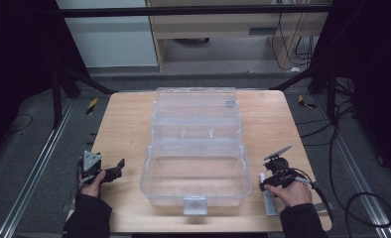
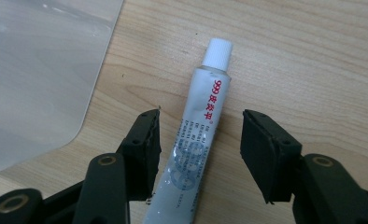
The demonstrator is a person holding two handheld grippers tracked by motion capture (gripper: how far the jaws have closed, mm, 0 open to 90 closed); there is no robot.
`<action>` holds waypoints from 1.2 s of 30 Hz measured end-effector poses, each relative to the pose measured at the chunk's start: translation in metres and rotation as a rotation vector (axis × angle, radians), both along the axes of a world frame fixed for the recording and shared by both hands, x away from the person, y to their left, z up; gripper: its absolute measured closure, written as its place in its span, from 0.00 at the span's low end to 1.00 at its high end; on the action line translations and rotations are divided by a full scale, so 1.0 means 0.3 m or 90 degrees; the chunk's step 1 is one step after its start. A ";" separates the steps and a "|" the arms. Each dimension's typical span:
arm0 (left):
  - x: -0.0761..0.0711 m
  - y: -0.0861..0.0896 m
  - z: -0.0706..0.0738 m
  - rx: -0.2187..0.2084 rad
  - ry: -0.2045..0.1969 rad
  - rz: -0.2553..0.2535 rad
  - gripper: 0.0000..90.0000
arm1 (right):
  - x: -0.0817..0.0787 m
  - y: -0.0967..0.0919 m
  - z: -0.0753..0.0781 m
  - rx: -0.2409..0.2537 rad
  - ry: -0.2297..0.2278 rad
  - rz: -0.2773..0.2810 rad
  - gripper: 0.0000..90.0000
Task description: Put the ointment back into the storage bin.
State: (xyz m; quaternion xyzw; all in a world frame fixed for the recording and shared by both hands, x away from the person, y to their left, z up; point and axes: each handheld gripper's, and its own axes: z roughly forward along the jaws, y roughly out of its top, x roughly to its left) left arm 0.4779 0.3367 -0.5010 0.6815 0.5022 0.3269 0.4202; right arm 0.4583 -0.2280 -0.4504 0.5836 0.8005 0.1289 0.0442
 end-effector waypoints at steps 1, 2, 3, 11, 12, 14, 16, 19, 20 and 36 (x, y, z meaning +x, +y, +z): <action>0.000 0.000 0.000 0.000 0.000 0.000 0.02 | 0.002 0.000 -0.003 -0.002 0.003 -0.001 0.54; 0.000 0.000 0.000 0.000 0.000 0.000 0.02 | 0.004 0.001 -0.006 -0.003 0.006 -0.003 0.55; 0.000 0.000 0.000 0.000 0.000 0.000 0.02 | 0.007 0.002 -0.010 -0.003 0.007 -0.004 0.55; 0.000 0.001 0.000 -0.001 0.000 0.000 0.02 | 0.025 0.013 -0.034 -0.011 0.022 -0.005 0.61; 0.000 0.001 0.000 -0.001 0.000 0.000 0.02 | 0.027 0.014 -0.035 -0.014 0.025 -0.005 0.62; 0.000 0.001 0.000 -0.001 0.000 0.000 0.02 | 0.030 0.017 -0.038 -0.016 0.031 -0.011 0.65; 0.000 0.001 0.000 -0.001 0.000 0.000 0.02 | 0.033 0.017 -0.041 -0.020 0.032 -0.006 0.66; 0.000 0.001 0.000 -0.002 0.000 0.000 0.02 | 0.035 0.020 -0.046 -0.021 0.040 0.000 0.69; 0.000 0.001 0.000 -0.002 0.000 0.000 0.02 | 0.036 0.021 -0.047 -0.021 0.042 0.001 0.70; 0.000 0.002 0.000 -0.003 0.001 -0.001 0.02 | 0.047 0.024 -0.053 -0.039 0.063 0.022 0.77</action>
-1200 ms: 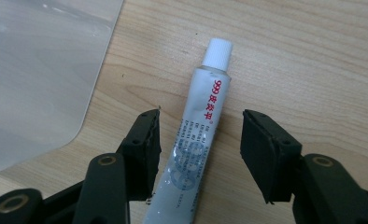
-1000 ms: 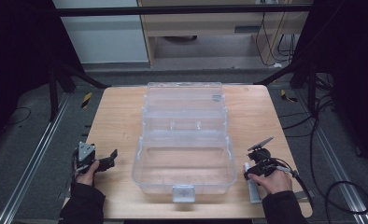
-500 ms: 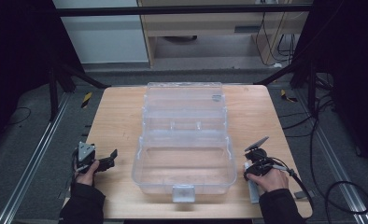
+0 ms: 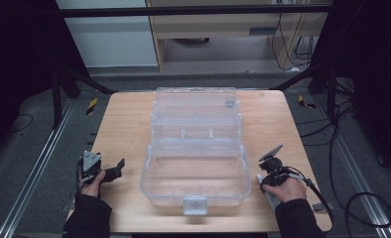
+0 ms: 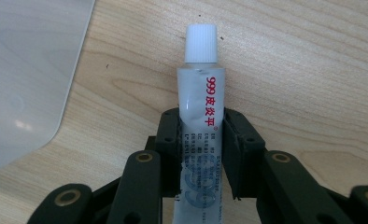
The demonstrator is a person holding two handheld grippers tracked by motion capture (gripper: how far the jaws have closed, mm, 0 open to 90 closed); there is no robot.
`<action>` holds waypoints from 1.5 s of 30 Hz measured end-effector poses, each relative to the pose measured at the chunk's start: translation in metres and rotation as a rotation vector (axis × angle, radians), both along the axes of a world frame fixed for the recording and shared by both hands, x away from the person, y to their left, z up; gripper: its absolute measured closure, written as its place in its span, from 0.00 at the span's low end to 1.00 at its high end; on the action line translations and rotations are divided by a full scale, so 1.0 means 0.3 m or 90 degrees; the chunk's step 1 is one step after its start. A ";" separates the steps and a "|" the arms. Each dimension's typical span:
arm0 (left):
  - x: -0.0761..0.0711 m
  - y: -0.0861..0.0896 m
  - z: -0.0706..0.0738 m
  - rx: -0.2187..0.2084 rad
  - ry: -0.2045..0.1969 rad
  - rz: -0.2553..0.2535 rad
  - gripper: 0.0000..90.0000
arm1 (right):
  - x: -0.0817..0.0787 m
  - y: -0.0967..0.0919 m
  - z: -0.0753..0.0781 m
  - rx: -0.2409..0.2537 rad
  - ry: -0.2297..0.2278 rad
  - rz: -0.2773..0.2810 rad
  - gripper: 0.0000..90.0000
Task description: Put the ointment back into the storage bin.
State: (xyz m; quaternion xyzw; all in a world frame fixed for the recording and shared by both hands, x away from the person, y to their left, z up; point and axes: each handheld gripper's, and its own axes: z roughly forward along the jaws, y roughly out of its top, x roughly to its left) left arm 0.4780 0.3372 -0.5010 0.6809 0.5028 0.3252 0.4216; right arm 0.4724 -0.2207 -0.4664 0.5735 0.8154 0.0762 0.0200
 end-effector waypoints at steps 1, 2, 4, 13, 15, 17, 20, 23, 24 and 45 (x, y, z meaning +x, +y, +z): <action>0.000 0.000 0.000 0.000 0.000 0.000 0.02 | 0.001 0.000 0.000 0.000 0.003 -0.002 0.77; 0.000 0.000 0.000 0.000 0.000 0.000 0.02 | 0.002 0.000 0.001 0.001 0.005 -0.003 0.77; 0.000 0.000 0.000 0.001 0.000 0.001 0.02 | 0.002 -0.001 0.001 -0.002 0.003 -0.002 0.77; 0.001 -0.003 0.000 0.005 0.002 0.002 0.02 | -0.016 -0.040 0.062 0.025 -0.032 0.015 0.77; 0.001 -0.004 0.000 0.006 0.001 0.002 0.02 | -0.021 -0.047 0.082 0.037 -0.045 0.018 0.77; 0.001 -0.002 0.000 0.004 0.001 0.003 0.02 | -0.026 -0.054 0.108 0.048 -0.062 0.022 0.77; 0.000 -0.002 0.000 0.004 0.000 0.003 0.02 | -0.033 -0.057 0.145 0.062 -0.086 0.028 0.77; 0.001 -0.003 0.000 0.004 0.000 0.003 0.02 | -0.036 -0.054 0.175 0.077 -0.108 0.030 0.77; 0.001 -0.002 0.000 0.003 0.001 0.003 0.02 | -0.036 -0.054 0.184 0.081 -0.119 0.032 0.77; 0.000 -0.002 0.000 0.003 -0.001 0.000 0.02 | -0.026 -0.039 0.390 0.145 -0.225 0.159 0.77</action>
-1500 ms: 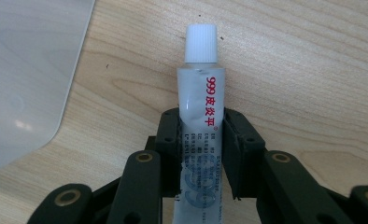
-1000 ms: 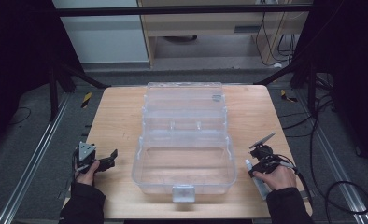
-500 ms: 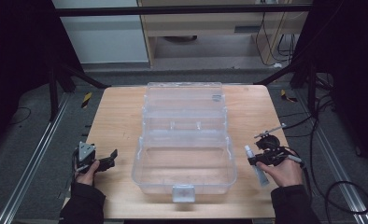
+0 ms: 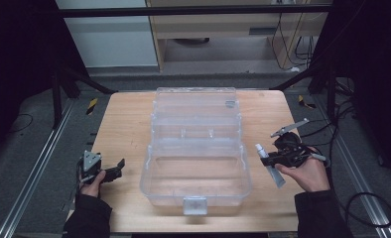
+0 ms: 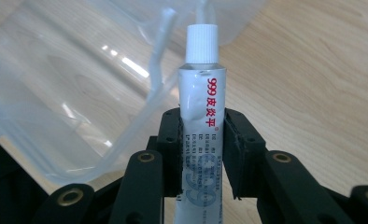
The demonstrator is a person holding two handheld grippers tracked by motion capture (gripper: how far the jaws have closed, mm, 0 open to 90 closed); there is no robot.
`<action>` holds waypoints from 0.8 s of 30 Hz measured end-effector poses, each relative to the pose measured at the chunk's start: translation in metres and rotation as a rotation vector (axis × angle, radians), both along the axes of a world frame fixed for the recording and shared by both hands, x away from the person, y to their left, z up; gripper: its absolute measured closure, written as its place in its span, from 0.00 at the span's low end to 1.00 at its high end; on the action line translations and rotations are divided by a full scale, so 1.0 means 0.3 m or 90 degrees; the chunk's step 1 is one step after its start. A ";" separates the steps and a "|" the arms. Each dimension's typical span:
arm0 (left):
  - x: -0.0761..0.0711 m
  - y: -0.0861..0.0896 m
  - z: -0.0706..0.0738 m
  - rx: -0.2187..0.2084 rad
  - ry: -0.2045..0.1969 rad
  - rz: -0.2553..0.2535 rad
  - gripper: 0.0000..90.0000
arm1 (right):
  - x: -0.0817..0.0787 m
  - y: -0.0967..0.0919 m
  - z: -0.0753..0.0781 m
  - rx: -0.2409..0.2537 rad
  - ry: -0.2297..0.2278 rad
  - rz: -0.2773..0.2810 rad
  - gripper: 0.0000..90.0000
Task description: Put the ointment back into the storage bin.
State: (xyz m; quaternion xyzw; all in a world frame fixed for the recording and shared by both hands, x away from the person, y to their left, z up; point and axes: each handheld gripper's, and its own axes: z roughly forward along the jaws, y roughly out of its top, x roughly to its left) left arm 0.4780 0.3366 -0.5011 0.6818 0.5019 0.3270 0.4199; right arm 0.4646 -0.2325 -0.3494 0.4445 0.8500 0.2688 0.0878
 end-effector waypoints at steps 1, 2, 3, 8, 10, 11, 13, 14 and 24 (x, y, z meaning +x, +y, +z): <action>0.000 0.000 0.000 0.000 0.000 0.000 0.02 | -0.002 0.005 0.011 0.002 -0.003 0.010 0.77; 0.000 0.000 0.000 0.000 0.000 0.000 0.02 | -0.004 0.010 0.022 0.003 -0.007 0.017 0.77; 0.000 0.000 0.000 0.000 0.000 0.000 0.02 | -0.004 0.014 0.032 0.001 -0.011 0.030 0.77; 0.000 0.001 0.000 -0.001 0.001 0.000 0.02 | -0.005 0.047 0.068 -0.007 -0.019 0.084 0.77; 0.000 0.001 0.000 -0.001 0.001 0.000 0.02 | -0.004 0.065 0.080 -0.011 -0.019 0.104 0.77; 0.000 0.001 0.000 -0.001 0.001 0.000 0.02 | -0.004 0.073 0.086 -0.013 -0.019 0.115 0.77; 0.000 0.001 0.000 -0.001 0.001 -0.001 0.02 | -0.004 0.092 0.098 -0.012 -0.018 0.138 0.77; 0.000 0.001 0.000 -0.001 0.001 0.000 0.02 | -0.004 0.102 0.103 -0.011 -0.017 0.149 0.77; 0.000 0.002 0.000 -0.004 0.001 -0.001 0.02 | 0.020 0.219 0.131 -0.049 -0.008 0.251 0.77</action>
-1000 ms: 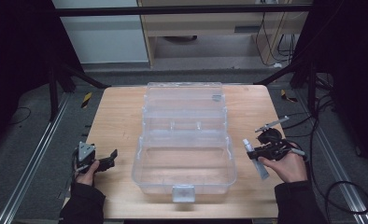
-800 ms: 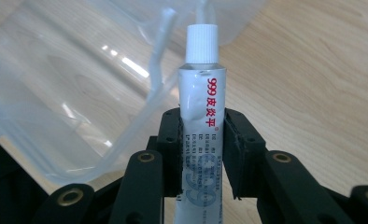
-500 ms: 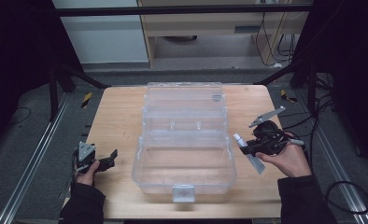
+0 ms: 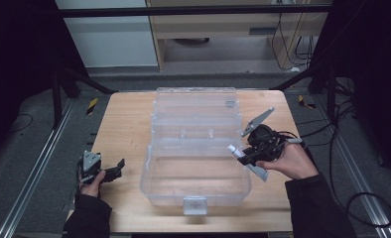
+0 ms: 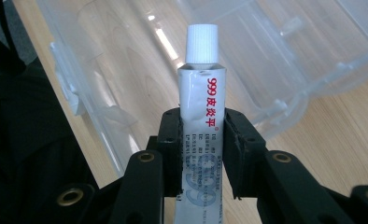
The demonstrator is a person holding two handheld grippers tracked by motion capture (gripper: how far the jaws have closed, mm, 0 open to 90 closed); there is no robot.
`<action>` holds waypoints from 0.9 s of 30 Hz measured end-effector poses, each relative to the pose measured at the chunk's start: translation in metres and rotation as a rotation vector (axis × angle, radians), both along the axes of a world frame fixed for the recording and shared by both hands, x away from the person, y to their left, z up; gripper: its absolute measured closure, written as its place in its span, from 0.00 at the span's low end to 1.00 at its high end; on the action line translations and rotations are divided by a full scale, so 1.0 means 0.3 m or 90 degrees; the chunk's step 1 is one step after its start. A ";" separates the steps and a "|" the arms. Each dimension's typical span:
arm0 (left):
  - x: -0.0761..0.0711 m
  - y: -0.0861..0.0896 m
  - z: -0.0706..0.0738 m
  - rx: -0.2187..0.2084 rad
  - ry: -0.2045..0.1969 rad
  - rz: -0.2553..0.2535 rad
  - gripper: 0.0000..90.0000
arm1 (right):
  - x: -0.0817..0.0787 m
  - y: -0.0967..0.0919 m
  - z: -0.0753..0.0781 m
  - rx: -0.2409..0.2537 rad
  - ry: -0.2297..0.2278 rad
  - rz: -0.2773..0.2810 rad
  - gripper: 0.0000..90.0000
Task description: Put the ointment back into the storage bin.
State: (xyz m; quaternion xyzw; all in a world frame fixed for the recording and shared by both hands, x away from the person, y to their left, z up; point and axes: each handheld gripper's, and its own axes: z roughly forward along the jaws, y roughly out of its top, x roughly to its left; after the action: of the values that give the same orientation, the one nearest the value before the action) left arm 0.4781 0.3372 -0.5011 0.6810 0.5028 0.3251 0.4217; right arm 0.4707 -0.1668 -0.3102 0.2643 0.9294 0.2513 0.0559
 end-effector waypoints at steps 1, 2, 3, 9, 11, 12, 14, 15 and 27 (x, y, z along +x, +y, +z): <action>0.000 0.000 0.000 0.000 0.000 0.000 0.02 | 0.004 0.012 0.001 -0.005 -0.001 0.007 0.77; 0.000 0.000 0.000 0.000 0.000 0.000 0.02 | 0.007 0.023 0.001 -0.010 -0.001 0.015 0.77; 0.000 0.000 0.000 0.000 0.000 0.000 0.02 | 0.011 0.034 0.002 -0.013 0.003 0.022 0.77; 0.000 0.001 0.000 -0.001 0.000 -0.001 0.02 | 0.030 0.100 0.002 -0.038 0.006 0.073 0.77; 0.000 0.000 0.000 0.000 0.000 -0.001 0.02 | 0.034 0.121 0.000 -0.045 0.005 0.085 0.77; 0.000 0.000 0.000 0.000 0.001 0.000 0.02 | 0.036 0.131 -0.002 -0.048 0.005 0.091 0.77; 0.000 0.001 0.000 -0.001 0.000 -0.001 0.02 | 0.038 0.150 -0.009 -0.055 0.005 0.106 0.77; 0.000 0.001 0.000 -0.001 0.000 -0.001 0.02 | 0.038 0.159 -0.012 -0.059 0.005 0.114 0.77; 0.001 0.001 0.000 -0.001 0.001 -0.001 0.02 | 0.044 0.246 -0.087 -0.105 0.000 0.189 0.77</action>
State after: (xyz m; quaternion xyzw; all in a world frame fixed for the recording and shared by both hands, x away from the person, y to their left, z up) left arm 0.4783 0.3374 -0.5011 0.6816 0.5026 0.3237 0.4220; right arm 0.4840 -0.0930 -0.3362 0.1189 0.9757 0.1794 0.0400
